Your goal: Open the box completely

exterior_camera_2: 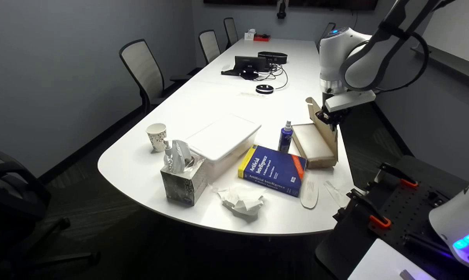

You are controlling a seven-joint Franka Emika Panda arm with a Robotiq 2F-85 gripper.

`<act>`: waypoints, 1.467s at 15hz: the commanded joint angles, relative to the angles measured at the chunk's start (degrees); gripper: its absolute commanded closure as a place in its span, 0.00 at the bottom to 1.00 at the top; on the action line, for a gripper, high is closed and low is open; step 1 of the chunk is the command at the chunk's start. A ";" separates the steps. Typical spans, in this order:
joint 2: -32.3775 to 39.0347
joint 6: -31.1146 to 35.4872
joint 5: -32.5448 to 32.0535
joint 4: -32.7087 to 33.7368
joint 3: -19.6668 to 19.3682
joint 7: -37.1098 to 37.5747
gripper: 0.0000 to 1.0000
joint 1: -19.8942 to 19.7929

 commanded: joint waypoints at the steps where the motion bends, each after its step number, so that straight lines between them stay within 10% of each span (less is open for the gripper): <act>1: -3.47 3.34 2.05 -3.02 -0.08 -5.09 0.99 -0.86; 13: -4.02 6.46 8.76 -4.52 -1.21 -15.16 0.99 -0.78; 22: -2.21 -10.94 -2.04 2.49 -0.96 -9.79 0.99 4.56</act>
